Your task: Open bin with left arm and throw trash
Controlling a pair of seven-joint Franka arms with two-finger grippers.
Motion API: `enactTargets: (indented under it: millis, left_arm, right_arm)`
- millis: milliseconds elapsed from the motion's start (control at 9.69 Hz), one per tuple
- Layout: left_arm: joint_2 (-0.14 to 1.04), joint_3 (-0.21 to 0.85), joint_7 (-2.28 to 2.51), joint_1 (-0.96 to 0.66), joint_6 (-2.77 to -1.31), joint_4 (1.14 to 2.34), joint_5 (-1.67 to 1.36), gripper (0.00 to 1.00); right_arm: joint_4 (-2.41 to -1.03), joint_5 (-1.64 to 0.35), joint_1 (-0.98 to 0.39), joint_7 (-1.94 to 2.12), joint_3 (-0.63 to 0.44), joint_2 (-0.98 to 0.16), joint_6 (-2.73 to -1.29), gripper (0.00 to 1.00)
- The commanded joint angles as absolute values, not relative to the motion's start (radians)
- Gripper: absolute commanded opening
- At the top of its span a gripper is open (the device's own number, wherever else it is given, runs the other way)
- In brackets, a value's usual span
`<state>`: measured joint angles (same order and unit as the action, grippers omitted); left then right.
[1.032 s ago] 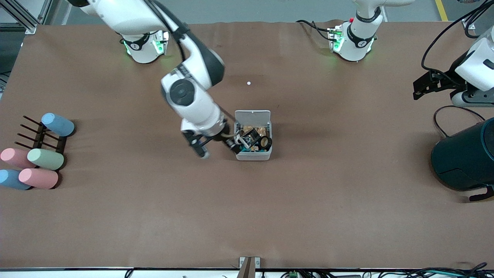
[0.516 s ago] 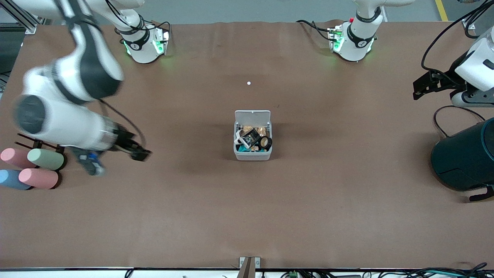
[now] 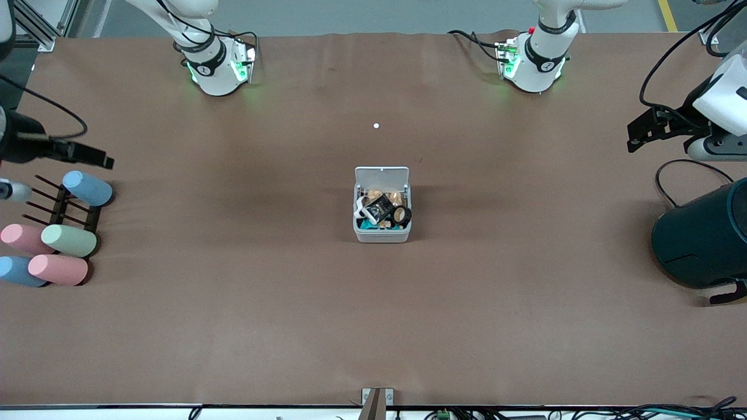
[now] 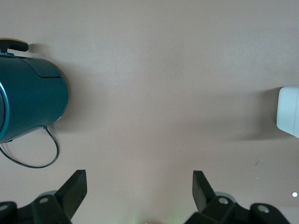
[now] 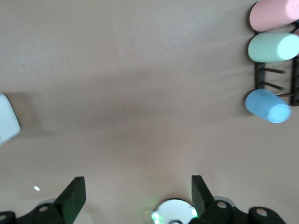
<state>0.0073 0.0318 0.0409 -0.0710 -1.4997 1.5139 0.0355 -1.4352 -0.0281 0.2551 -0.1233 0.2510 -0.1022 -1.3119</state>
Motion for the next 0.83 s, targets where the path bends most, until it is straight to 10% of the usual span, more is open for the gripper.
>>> enactTargets:
  millis: [0, 619, 722]
  left_arm:
    - [0.020, 0.032, 0.029, -0.067, -1.497, 1.486, 0.028, 1.00]
    - [0.038, 0.031, 0.031, -0.067, -1.499, 1.474, 0.023, 1.00]
    - [0.040, 0.031, 0.029, -0.067, -1.499, 1.474, 0.028, 1.00]
  right_arm:
    - [-1.471, -0.003, 0.261, -0.078, 0.264, -0.022, -1.264, 0.99]
    - [-1.433, -0.006, 0.250, -0.063, 0.259, -0.005, -1.281, 1.00]
    - [-1.434, 0.000, 0.109, -0.061, 0.124, -0.005, -1.295, 1.00]
